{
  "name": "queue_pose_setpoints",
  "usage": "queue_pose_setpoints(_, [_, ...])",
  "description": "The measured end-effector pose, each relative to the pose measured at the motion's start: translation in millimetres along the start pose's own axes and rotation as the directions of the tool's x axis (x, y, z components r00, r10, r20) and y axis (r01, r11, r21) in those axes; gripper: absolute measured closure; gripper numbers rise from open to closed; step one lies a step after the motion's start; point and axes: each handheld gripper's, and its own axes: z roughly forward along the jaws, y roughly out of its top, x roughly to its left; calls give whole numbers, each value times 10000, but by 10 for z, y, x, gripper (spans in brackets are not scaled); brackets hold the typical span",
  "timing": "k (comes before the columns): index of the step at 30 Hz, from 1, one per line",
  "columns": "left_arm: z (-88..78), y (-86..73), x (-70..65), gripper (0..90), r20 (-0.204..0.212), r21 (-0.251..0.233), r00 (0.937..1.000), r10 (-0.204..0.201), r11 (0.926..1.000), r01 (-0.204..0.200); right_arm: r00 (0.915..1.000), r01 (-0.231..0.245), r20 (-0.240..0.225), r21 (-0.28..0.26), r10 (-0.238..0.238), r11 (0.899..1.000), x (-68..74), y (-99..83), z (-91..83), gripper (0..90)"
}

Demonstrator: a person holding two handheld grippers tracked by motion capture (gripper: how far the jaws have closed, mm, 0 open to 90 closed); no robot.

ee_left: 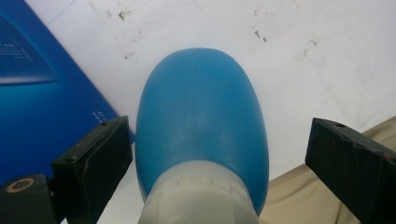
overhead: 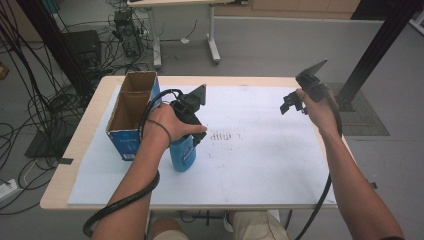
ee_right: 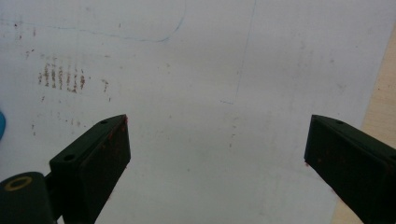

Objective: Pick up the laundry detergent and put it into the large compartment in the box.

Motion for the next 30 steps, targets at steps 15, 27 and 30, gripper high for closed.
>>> queue_pose_setpoints(15, [-14, 0, 1, 79, -22, 20, 10000, 51, 10000, -51, 10000, -13, 32, -37, 13, 10000, 13, -7, -18, 69])
queue_pose_setpoints(27, [-18, -14, -1, 84, -46, -25, 9999, 105, 9999, -105, 9999, 71, 93, -46, -71, 10000, 46, -5, -22, 69])
queue_pose_setpoints(30, [-11, -18, -4, 87, -50, -29, 9999, 113, 9999, -113, 9999, 69, 115, -46, -68, 10000, 50, -5, -23, 69])
